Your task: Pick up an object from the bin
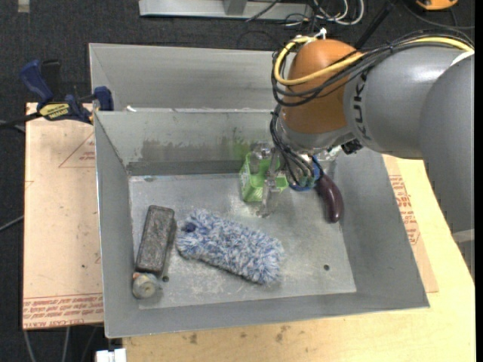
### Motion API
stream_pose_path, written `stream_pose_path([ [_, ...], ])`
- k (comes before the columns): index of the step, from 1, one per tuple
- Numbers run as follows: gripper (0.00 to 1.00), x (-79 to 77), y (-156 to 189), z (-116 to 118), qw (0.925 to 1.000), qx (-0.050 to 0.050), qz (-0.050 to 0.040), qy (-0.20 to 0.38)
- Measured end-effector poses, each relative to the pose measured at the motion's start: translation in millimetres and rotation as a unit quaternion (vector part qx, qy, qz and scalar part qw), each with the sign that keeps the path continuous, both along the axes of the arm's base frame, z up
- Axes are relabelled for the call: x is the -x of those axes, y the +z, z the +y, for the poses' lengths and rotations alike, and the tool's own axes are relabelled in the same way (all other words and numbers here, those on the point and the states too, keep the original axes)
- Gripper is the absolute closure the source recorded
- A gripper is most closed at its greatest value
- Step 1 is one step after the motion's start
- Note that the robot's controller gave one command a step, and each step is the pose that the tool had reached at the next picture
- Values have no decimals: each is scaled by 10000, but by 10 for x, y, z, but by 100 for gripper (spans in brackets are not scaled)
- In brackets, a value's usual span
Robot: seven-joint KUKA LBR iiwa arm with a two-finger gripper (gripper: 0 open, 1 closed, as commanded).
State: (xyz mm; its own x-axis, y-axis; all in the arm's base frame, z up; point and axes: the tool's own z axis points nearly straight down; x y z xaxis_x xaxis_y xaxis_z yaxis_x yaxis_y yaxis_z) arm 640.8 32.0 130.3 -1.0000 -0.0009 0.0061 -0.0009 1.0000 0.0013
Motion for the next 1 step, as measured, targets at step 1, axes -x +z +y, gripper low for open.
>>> stream_pose_path([
  [1, 0, -19, 51, -1, 10000, -1, -39, -2],
])
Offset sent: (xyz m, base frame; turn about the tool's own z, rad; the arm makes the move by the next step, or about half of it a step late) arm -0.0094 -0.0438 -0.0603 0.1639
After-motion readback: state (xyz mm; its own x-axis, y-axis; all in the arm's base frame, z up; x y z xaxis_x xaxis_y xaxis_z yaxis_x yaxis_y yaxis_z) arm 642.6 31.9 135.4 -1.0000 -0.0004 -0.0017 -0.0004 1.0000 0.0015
